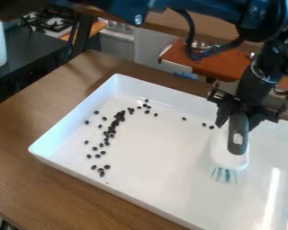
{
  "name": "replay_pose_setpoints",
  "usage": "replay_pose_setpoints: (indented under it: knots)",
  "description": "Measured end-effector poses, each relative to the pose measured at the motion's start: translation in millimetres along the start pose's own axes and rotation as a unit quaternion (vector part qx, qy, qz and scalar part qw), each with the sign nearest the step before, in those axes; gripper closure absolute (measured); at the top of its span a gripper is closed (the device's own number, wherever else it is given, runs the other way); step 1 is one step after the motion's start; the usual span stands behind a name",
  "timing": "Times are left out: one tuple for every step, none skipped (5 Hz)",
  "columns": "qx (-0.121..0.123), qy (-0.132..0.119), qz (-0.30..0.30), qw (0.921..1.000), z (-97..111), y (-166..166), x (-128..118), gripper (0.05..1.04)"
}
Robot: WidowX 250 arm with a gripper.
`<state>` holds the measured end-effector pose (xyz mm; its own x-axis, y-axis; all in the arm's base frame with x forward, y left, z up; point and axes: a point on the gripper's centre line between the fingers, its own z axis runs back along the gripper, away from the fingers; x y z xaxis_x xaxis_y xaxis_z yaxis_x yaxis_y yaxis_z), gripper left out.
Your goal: Sweep into pile
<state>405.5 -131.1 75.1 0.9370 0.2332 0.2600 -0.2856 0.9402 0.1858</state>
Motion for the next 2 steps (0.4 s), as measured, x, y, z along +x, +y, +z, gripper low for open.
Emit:
replay_pose_setpoints:
  knots:
    - [0.0, 0.005, 0.001, 1.0, -1.8, 6.2, 3.5, 0.569]
    - [-0.004, 0.008, 0.01, 0.9999, -4.7, 13.0, 13.5, 0.569]
